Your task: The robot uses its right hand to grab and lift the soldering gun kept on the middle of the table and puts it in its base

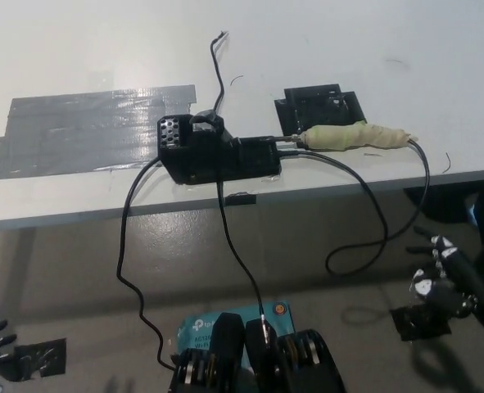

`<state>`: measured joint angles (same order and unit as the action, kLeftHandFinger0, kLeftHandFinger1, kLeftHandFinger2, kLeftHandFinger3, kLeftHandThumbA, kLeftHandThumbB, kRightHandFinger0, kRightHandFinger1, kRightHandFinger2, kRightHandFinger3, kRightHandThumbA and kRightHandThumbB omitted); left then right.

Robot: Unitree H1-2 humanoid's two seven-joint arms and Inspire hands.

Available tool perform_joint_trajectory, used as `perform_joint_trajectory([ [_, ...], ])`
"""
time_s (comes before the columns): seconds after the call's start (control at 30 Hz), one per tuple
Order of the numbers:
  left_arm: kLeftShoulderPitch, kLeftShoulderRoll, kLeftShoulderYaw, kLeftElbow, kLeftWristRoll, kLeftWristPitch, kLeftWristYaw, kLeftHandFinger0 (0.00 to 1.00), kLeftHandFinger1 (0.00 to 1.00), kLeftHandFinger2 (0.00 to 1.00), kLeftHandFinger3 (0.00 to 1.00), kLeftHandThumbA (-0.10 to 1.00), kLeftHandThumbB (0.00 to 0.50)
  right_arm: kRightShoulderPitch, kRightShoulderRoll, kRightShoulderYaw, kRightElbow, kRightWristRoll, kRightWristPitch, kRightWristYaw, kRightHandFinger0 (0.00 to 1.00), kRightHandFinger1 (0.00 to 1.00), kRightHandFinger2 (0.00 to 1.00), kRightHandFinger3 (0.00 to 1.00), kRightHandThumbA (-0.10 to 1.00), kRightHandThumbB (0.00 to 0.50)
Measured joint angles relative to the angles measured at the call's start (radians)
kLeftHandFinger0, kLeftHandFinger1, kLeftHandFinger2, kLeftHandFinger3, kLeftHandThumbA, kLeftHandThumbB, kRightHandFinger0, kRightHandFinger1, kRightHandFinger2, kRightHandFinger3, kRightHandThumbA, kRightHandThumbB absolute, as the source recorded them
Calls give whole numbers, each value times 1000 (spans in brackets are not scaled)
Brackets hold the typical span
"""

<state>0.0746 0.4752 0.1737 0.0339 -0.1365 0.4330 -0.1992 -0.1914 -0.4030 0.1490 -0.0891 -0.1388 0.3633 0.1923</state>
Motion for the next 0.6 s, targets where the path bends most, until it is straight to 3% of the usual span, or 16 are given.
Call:
perform_joint_trajectory([
  [0.07, 4, -1, 0, -5, -1, 4, -1, 755, 861, 958, 1000, 1000, 70, -30, -4, -8, -35, -4, -3, 0, 913, 855, 914, 1000, -97, 196],
  [0.13, 5, -1, -1, -14, -1, 9, -2, 776, 870, 963, 1000, 1000, 68, -78, -11, -13, -68, -8, -2, 3, 832, 857, 973, 1000, 18, 215],
  [0.2, 6, -1, -1, -18, -1, 12, -3, 775, 862, 955, 1000, 1000, 77, -139, -17, -13, -88, -8, 0, 10, 766, 839, 955, 1000, 126, 239],
  [0.23, 6, -2, -1, -23, -1, 14, -4, 767, 859, 951, 1000, 1000, 74, -170, -20, -13, -93, -9, 1, 15, 938, 1000, 1000, 1000, 181, 264],
  [0.27, 6, -2, -2, -28, -1, 15, -4, 765, 859, 948, 1000, 1000, 69, -204, -23, -12, -100, -11, 3, 19, 1000, 1000, 1000, 1000, 222, 291],
  [0.4, 7, -1, -2, -33, 0, 19, -7, 755, 853, 944, 1000, 1000, 73, -336, -27, 23, -55, -28, -4, 40, 1000, 1000, 1000, 1000, 294, 345],
  [0.47, 6, -1, -4, -33, 0, 19, -11, 758, 849, 942, 1000, 1000, 72, -407, -31, 67, 4, -50, -12, 55, 1000, 1000, 1000, 1000, 394, 368],
  [0.6, 7, -1, -4, -34, 0, 20, -18, 780, 870, 964, 1000, 1000, 64, -527, -35, 165, 129, -106, -26, 83, 1000, 1000, 1000, 1000, 411, 404],
])
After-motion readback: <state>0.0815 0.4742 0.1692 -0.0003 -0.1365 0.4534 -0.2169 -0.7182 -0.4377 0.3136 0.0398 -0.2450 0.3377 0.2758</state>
